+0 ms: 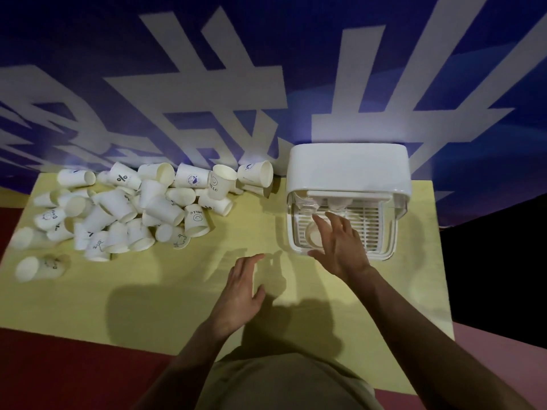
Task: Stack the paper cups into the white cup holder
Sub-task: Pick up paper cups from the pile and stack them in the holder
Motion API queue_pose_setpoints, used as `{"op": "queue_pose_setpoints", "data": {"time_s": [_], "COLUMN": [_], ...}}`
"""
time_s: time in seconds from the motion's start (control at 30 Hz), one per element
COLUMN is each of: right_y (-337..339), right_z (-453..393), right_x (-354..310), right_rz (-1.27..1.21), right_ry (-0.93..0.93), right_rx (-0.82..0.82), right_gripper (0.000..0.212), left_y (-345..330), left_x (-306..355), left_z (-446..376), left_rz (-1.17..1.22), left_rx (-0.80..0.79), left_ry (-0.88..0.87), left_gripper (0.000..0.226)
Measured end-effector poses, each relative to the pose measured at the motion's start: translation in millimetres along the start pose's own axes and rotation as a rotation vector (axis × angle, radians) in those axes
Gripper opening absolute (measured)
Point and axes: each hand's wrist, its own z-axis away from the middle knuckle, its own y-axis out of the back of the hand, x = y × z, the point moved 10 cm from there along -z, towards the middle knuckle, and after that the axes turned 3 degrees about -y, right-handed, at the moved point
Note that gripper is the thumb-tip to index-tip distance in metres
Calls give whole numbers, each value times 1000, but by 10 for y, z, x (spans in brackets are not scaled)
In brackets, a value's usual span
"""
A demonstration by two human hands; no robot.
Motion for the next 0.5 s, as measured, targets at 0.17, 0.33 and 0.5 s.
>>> {"op": "queue_pose_setpoints", "data": {"time_s": [0.17,0.33,0.5], "right_y": [153,-62,-413], "right_z": [378,468,340], "right_x": [-421,-1317,-2597], "right_rz": [-24,-58,-133], "right_ry": [96,190,328], "right_rx": [189,164,66], "right_gripper": [55,43,36], "left_y": [400,998,2053], "left_x": [-431,-991,-1853], "left_z": [104,268,628], "left_rz": [42,68,50], "left_rx": [91,189,410], "left_ry": [-6,-31,-3], "left_gripper": [69,61,54]}}
